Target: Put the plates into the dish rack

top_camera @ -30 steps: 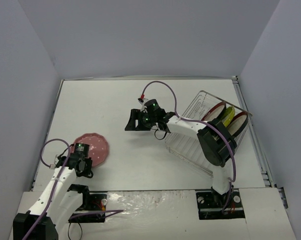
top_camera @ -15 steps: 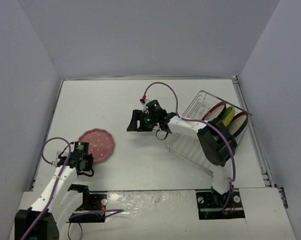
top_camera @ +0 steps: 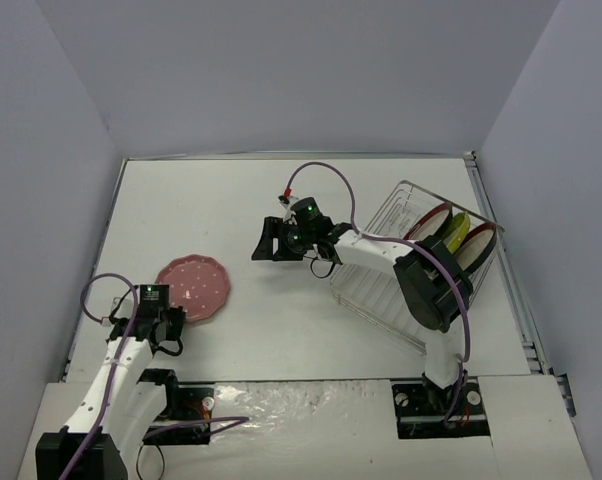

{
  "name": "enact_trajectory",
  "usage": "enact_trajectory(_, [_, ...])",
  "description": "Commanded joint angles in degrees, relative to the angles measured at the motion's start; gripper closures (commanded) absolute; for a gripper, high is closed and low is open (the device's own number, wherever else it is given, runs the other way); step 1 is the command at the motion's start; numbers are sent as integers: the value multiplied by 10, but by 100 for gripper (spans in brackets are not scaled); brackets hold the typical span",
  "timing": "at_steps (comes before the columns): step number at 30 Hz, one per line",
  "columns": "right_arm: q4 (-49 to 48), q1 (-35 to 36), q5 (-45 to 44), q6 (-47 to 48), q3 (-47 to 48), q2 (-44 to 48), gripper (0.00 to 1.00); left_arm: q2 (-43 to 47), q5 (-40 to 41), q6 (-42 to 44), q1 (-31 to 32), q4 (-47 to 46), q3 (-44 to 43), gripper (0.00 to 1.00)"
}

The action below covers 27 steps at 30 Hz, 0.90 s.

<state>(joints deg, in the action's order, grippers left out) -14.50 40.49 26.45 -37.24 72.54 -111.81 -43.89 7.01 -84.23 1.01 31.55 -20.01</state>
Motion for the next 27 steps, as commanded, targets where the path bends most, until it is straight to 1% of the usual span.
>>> enact_trajectory(1, [-26, 3, 19, -4, 39, -7, 35, 2, -28, 35, -7, -73, -53, 100])
enact_trajectory(8, [-35, 10, 29, -14, 53, -31, 35, -22, -69, 42, -7, -135, -49, 100])
enact_trajectory(18, [-66, 16, 49, -39, 51, -48, 35, -29, -107, 45, -7, -182, -49, 100])
enact_trajectory(22, [-75, 19, 53, -47, 50, -54, 35, -25, -116, 43, -26, -196, -44, 100])
enact_trajectory(27, [-82, 21, 55, -55, 50, -60, 35, -24, -132, 28, -29, -231, -27, 100])
